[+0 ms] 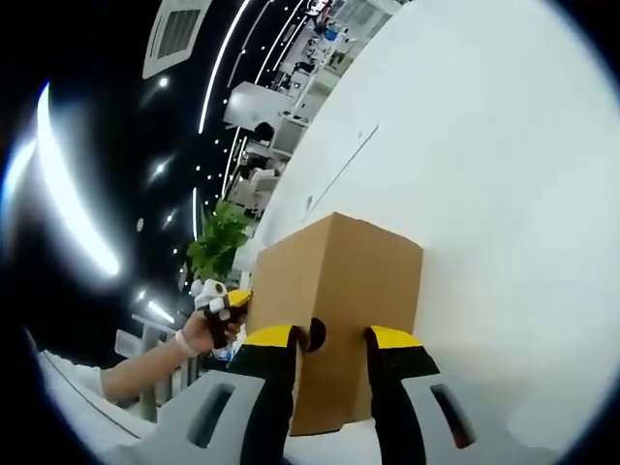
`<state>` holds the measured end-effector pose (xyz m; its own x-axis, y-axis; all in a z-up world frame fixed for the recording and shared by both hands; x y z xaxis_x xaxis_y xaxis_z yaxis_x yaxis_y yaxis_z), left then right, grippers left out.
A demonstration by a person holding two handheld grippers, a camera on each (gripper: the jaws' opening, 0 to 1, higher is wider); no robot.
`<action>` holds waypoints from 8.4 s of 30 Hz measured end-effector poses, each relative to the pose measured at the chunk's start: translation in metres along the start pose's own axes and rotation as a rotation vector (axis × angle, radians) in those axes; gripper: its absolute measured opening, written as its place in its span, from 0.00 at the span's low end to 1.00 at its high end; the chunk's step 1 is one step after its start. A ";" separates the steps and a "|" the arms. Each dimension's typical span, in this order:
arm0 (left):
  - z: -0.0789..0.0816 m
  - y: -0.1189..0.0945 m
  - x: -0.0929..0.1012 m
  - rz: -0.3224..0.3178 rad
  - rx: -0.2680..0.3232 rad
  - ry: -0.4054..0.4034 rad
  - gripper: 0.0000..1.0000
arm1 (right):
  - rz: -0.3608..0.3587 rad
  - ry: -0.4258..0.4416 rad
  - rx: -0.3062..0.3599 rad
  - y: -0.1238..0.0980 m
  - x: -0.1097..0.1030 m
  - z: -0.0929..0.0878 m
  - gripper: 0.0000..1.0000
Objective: Operate the shoe box by opening the lid, removing the specified soft item, and placing it in the target area until the item is outside and the box remains undamaged.
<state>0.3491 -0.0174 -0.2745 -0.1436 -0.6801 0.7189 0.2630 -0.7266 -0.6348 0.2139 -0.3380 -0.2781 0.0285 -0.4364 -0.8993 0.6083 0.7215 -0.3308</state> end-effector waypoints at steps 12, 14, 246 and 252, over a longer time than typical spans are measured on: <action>-0.003 0.000 0.007 -0.006 -0.061 0.015 0.35 | -0.001 -0.003 0.007 0.000 -0.001 0.000 0.28; -0.003 -0.001 0.008 -0.009 -0.071 0.012 0.35 | -0.003 -0.003 0.011 0.000 -0.001 0.000 0.28; -0.020 -0.044 0.047 0.239 0.249 0.590 0.88 | -0.069 -0.102 -0.105 0.012 0.001 0.043 0.29; -0.019 -0.051 0.069 0.332 0.292 0.789 0.90 | -0.064 -0.104 -0.109 0.012 0.002 0.043 0.29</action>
<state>0.3075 -0.0288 -0.1977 -0.6018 -0.7976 0.0403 0.6235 -0.5007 -0.6004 0.2557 -0.3530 -0.2716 0.0783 -0.5328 -0.8426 0.5221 0.7419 -0.4207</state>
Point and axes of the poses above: the point that each gripper's makers call its tool centre point, and the gripper's own axes: y roughly forward along the fingers, x roughly to its right, z roughly out of its top, the point moved 5 cm from there along -y, roughly backward along the fingers, and after that the axes turned 6 degrees about z, right-handed, at the moved point
